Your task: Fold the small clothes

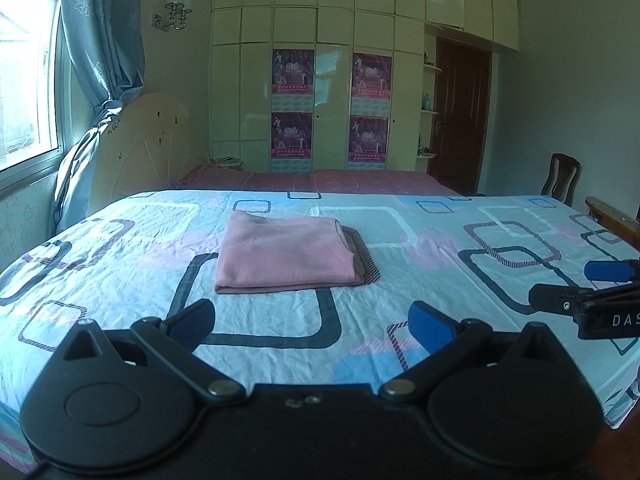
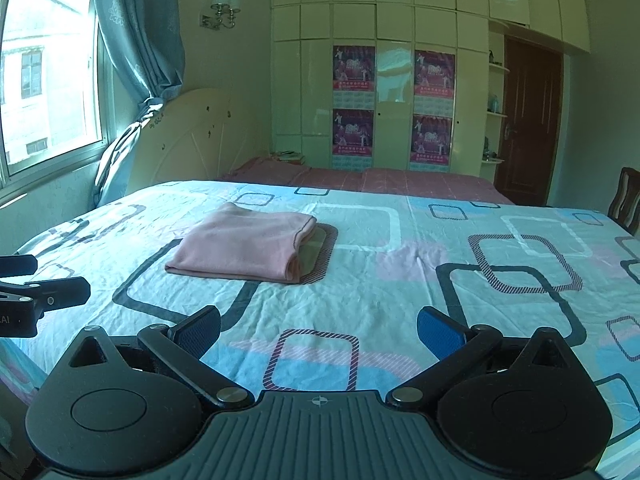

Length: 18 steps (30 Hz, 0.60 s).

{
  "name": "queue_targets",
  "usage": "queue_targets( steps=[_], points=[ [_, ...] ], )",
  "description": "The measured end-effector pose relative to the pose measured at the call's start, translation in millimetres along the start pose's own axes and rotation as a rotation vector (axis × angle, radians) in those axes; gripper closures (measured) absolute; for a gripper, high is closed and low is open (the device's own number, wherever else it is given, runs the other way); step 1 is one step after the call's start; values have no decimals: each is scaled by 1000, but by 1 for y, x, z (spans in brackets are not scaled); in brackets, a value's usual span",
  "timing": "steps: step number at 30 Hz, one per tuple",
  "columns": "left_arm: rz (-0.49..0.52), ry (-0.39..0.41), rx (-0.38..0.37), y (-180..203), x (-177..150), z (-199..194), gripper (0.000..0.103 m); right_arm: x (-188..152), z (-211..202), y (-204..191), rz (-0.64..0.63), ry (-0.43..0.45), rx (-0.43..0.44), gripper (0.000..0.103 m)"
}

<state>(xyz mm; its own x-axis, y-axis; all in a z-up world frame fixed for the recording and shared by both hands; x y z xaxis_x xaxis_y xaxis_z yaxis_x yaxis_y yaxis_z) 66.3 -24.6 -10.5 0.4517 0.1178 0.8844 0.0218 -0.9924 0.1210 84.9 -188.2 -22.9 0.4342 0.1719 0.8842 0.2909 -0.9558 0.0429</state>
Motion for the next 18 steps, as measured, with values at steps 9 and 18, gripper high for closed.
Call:
queue_targets(
  steps=[9, 18],
  points=[
    [21, -3, -5, 3, -4, 0, 1, 1, -2, 3, -2, 3, -3, 0],
    [25, 1, -9, 6, -4, -1, 1, 1, 1, 3, -9, 7, 5, 0]
  ],
)
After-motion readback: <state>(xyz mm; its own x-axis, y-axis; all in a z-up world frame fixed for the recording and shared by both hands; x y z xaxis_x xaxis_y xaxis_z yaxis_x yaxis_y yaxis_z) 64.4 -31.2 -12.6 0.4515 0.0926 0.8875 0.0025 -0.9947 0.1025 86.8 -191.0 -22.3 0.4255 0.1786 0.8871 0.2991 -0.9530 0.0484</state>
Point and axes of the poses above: each gripper's, at about its wrist camera, not at the fingertips, and z roughly the way its jaws point, y to its right, x to its top, the point moved 3 cm from there along z, roughly the way its jaws point, and after that the axes turned 8 degrees about -z, right-handed, at the moved point
